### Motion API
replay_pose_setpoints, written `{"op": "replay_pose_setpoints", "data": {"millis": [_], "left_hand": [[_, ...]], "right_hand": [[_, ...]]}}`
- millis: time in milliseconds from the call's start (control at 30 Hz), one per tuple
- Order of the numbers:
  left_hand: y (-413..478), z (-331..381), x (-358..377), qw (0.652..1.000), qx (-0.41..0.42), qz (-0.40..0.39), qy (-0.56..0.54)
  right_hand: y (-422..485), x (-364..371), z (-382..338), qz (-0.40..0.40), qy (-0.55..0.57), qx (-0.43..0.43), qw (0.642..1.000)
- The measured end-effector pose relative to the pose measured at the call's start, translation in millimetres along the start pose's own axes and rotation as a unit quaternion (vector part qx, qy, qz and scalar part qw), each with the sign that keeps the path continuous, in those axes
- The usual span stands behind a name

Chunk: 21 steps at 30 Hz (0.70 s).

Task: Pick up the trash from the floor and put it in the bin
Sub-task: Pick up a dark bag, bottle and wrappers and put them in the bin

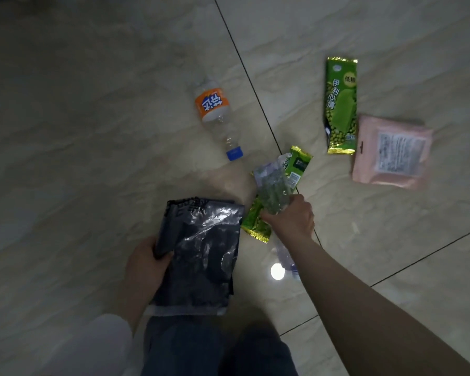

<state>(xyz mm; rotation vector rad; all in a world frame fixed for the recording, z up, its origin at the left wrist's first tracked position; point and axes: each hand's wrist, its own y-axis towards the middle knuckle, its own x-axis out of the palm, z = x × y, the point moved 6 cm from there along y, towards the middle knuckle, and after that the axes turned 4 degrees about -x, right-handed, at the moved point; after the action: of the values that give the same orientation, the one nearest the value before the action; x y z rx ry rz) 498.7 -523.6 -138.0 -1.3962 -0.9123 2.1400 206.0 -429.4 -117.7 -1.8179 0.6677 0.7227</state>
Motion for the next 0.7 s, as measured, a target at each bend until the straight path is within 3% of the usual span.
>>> {"op": "replay_pose_setpoints", "data": {"millis": [200,367,600,700], "left_hand": [[-2,-3,-8,1.0,-0.013,-0.029,0.001],[6,-3,-4,0.999,-0.028,-0.039,0.011],[14,-9,7,0.998,-0.017,-0.046,-0.037],[10,-9,4,0.999,-0.013,-0.043,-0.023]], "right_hand": [[-5,-11,9,-0.007,0.08,0.024,0.996],[-2,17,-4,-0.077,0.112,0.051,0.989],[1,32,-18,0.042,0.069,0.071,0.994],[2,27,-12,0.023,0.096,0.072,0.992]]}}
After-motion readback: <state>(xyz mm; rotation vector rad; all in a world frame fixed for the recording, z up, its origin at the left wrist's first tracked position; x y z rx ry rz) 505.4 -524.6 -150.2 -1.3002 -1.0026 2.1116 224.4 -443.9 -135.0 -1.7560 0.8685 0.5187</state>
